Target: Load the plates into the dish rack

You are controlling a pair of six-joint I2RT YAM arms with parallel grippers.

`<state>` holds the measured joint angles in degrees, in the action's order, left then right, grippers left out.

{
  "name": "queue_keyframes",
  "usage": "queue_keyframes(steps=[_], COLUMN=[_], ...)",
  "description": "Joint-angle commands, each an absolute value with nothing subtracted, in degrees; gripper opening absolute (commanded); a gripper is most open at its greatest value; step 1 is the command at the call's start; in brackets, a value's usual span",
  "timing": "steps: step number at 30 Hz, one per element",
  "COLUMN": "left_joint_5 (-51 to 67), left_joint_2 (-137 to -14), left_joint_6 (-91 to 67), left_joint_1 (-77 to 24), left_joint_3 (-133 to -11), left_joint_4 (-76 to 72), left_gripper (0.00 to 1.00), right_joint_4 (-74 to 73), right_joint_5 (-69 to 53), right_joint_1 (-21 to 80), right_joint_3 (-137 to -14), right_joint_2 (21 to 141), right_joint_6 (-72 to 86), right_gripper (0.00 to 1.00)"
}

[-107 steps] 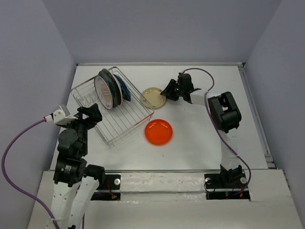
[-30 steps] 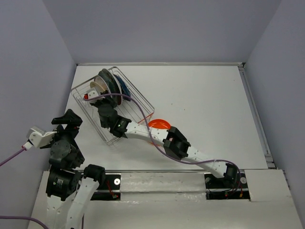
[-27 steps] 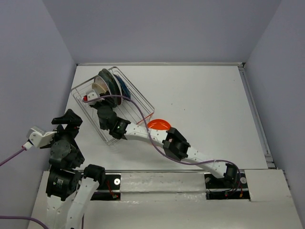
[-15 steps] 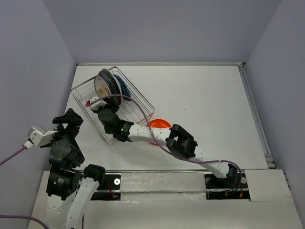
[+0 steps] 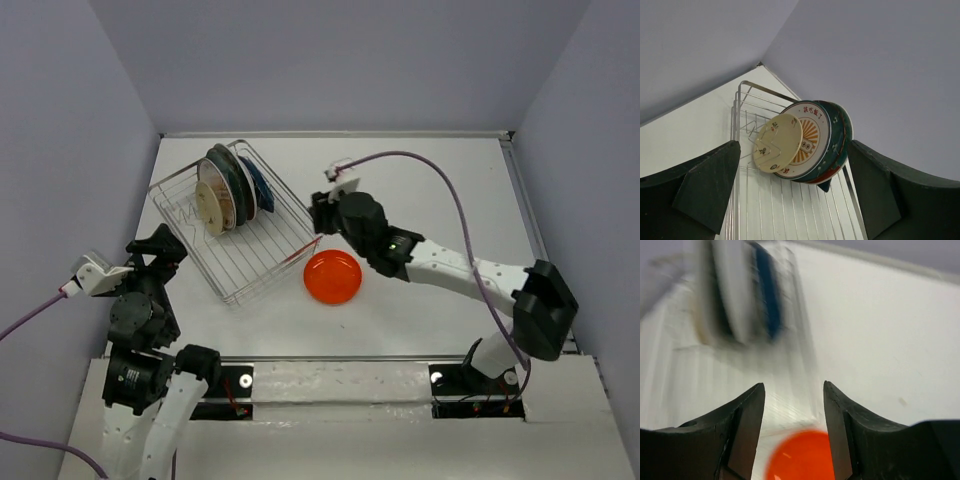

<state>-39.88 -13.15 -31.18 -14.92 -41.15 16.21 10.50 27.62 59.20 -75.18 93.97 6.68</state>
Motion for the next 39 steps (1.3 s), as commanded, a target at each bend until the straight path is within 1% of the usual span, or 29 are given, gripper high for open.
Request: queue_keyframes(steps=[1,2,3,4,6,8,13,17,22,26,27,30,31,33,34,36,39], left_joint_5=[-35.3,-34.6,-33.9,-32.8,-32.1,-31.7,-30.9,-30.6,-29.9,-29.5,-29.3,-28.8,-28.7,-28.4,-28.2,-27.8,-27.1], left_joint_2=[-12.0,-11.9,-11.8,-11.8,-11.8,-11.9,-12.3,-12.2,-12.2,-12.3,-12.3,-12.5,-12.5,-12.7,-12.7,-12.9,-13.0], left_joint_6=[-27.0,-26.5,-26.3,-26.1,-25.8,-25.6,-25.1,-24.9,-24.6,-24.6,-24.4,-24.3,-24.3,-24.3,-24.2,-24.1,-23.8], left_joint_1=[-15.0,-15.0,-15.0,-15.1,-15.0,-15.0,-15.0,-15.0,-15.1,-15.0,-15.1,-15.1,-15.1,-15.0,-15.1,-15.0,-15.0], left_joint_3=[-40.4,-40.3,-40.1,-40.1,-39.9,-39.8,-39.6,-39.5,-39.3,-39.2,-39.1,-39.0,-39.0,-39.0,-38.9,-38.9,-38.8], left_joint_4=[11.6,11.3,11.0,10.8,10.5,10.3,10.1,10.1,9.8,9.8,9.7,9.5,9.5,9.5,9.4,9.4,9.1], left_gripper=[0.99,0.99,0.99,0.99,0.99,0.99,0.99,0.99,0.99,0.99,0.99,0.99,0.99,0.99,0.99,0.99,0.99], right_joint_4=[-2.7,-4.2,-7.3,-8.6,-10.7,-10.5,-5.0,1.0,12.8,22.3,25.2,30.3,31.4,34.8,35.8,37.7,37.7], right_joint_5=[14.1,15.5,15.9,15.8,14.9,12.2,4.8,2.7,-2.1,-7.6,-8.3,-10.0,-10.5,-11.9,-12.3,-12.6,-10.5], right_joint_1=[51.0,51.0,50.5,50.4,49.7,48.0,48.0,46.7,43.6,40.3,39.7,38.2,38.1,36.6,36.6,35.4,35.4], right_joint_3=[-54.0,-50.9,-45.7,-43.3,-39.0,-34.1,-32.3,-31.9,-28.8,-25.4,-24.7,-24.2,-23.9,-23.7,-23.5,-22.5,-20.3], right_joint_2=[83.7,78.7,76.4,74.4,69.3,67.3,71.5,76.8,81.5,84.6,86.5,90.9,92.2,94.6,96.5,97.5,95.1], right_joint_6=[25.0,27.7,29.5,31.1,35.4,38.0,38.1,40.0,43.6,48.4,49.0,52.1,52.9,55.6,56.4,57.9,58.0], right_gripper=[0.58,0.59,0.63,0.66,0.68,0.70,0.70,0.69,0.63,0.61,0.60,0.49,0.42,0.32,0.19,0.07,0.07])
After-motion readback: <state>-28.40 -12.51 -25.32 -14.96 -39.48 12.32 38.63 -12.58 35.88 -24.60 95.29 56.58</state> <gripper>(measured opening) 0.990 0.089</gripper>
